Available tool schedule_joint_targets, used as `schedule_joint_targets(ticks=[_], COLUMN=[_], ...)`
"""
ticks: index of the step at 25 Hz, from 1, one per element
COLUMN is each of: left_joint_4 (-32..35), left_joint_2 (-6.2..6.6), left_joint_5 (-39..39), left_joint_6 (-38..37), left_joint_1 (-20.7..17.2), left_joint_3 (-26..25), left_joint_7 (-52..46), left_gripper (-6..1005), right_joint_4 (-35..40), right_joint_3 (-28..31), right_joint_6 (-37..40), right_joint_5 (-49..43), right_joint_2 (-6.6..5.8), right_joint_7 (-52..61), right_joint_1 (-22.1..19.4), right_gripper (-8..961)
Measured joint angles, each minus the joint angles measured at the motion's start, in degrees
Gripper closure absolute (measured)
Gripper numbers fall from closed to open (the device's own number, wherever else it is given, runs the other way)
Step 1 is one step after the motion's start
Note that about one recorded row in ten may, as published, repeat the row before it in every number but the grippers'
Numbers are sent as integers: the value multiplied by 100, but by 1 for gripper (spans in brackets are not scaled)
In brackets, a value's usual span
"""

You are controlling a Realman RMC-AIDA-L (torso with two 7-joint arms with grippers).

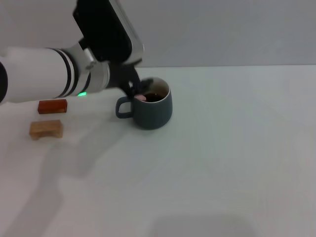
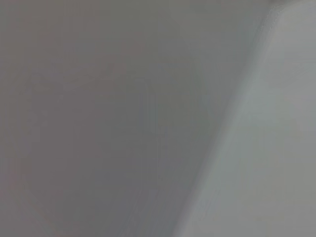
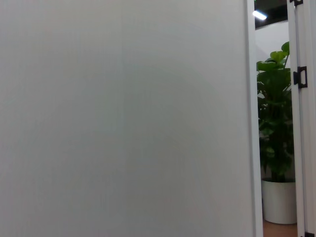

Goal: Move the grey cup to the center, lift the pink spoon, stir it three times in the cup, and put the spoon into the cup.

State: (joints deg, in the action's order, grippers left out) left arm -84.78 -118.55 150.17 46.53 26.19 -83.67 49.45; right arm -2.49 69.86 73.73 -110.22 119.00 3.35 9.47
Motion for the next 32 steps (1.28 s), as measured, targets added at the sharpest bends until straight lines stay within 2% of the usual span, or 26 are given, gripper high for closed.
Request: schedule_joint_targets(ticks=[3,4,5,8,9,10,11,12,15,17,19,20,22,25,29,32], left_joint_4=[-8,-8,17,17,384,800,800,1301,1746,2691,2902,3403,3864,4912,5584,5683], left_joint_2=[-2,-2,4,4,32,38,38,39,43,42,37,25,18,14,8,5], left_joint_5=[-18,-18,-79,-79,-304,-319,-319,-320,-337,-353,-354,-358,-361,-410,-436,-439], left_joint_6=[-1313,-1313,-2391,-2391,-5188,-6975,-6975,-8736,-9300,-9728,-9862,-10147,-10397,-10806,-11129,-11144], left_joint_1=[-311,-311,-587,-587,-1190,-1397,-1397,-1536,-1563,-1564,-1556,-1527,-1464,-1279,-1165,-1159], left_joint_3=[99,99,231,231,769,1015,1015,1091,1032,938,915,852,771,622,588,588], left_joint_7=[-492,-492,-775,-775,-1291,-1577,-1577,-2116,-2515,-3121,-3260,-3598,-3934,-4630,-4901,-4903], left_gripper=[535,508,480,399,372,349,327,304,287,276,265,245,205,165,165,166], right_joint_4=[3,3,3,3,3,3,3,3,7,18,19,20,21,20,20,21], right_joint_3=[10,11,11,11,13,15,17,19,20,20,19,19,14,11,-2,-23], right_joint_6=[34,53,62,83,104,135,173,257,337,483,523,551,634,704,816,825], right_joint_5=[2,2,2,2,2,2,2,2,2,2,2,2,2,2,2,2], right_joint_2=[0,0,0,0,0,2,6,15,17,19,21,22,26,34,43,44], right_joint_7=[-2,-2,-3,-3,-3,-3,-3,-3,-8,-14,-15,-16,-18,-19,-20,-10], right_joint_1=[-14,-23,-30,-44,-46,-48,-50,-54,-57,-85,-94,-101,-112,-123,-155,-165], right_gripper=[134,134,134,134,134,134,134,134,134,134,134,134,133,133,133,133])
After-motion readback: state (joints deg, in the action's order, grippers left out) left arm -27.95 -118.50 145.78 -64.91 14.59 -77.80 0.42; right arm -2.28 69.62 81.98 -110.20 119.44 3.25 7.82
